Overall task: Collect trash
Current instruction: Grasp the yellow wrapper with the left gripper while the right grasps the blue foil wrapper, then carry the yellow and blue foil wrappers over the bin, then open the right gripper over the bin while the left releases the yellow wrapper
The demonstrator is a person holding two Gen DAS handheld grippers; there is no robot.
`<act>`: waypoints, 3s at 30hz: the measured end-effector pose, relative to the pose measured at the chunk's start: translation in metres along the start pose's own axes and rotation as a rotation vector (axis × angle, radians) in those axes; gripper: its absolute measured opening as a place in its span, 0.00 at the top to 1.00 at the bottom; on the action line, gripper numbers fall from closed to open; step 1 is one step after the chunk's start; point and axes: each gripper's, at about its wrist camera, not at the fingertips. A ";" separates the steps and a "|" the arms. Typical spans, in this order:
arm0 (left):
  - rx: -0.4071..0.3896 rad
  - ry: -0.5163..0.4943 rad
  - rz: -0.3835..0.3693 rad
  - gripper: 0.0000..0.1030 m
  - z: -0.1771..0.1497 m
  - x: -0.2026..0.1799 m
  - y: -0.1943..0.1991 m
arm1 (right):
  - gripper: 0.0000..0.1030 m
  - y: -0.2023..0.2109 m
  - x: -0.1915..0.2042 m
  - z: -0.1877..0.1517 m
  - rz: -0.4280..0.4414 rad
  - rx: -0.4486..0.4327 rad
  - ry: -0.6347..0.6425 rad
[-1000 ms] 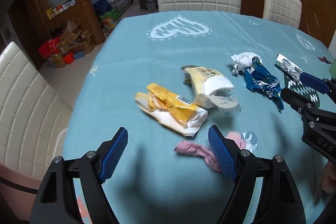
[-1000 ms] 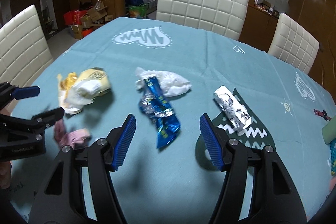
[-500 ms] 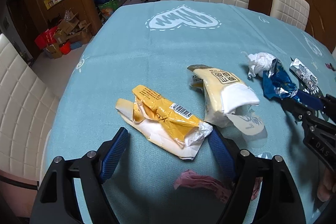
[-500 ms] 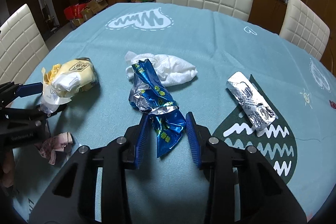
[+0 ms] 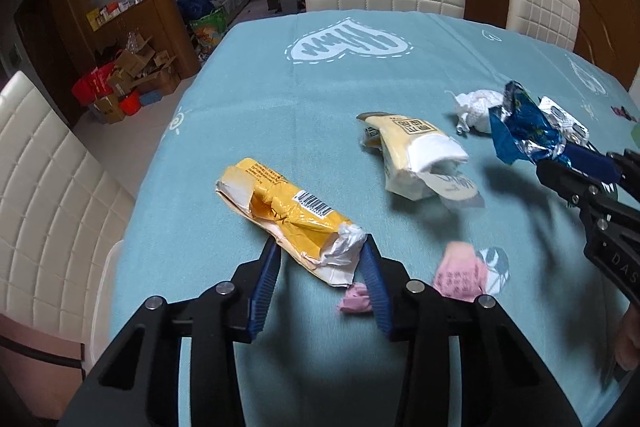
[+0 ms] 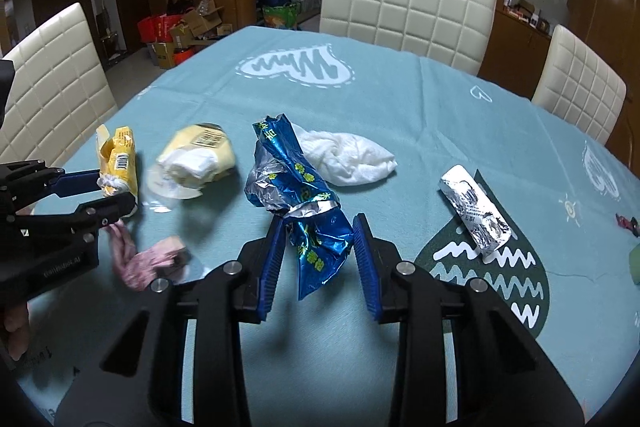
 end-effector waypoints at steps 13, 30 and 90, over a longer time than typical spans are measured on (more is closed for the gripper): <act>-0.104 0.005 -0.011 0.61 -0.018 0.028 0.061 | 0.65 0.049 0.052 0.017 0.016 -0.075 0.088; -0.152 0.043 0.053 0.61 -0.058 0.089 0.096 | 0.65 0.062 0.157 0.025 0.101 -0.076 0.235; -0.099 0.321 0.275 0.61 -0.081 0.291 0.060 | 0.52 -0.012 0.336 0.094 0.251 -0.041 0.474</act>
Point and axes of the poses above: each gripper's, at about its wrist camera, not at the fingertips, and y roughly against the way its jaws point, x to its left, z to its top, and after that the axes turned 11 degrees about y, right-handed
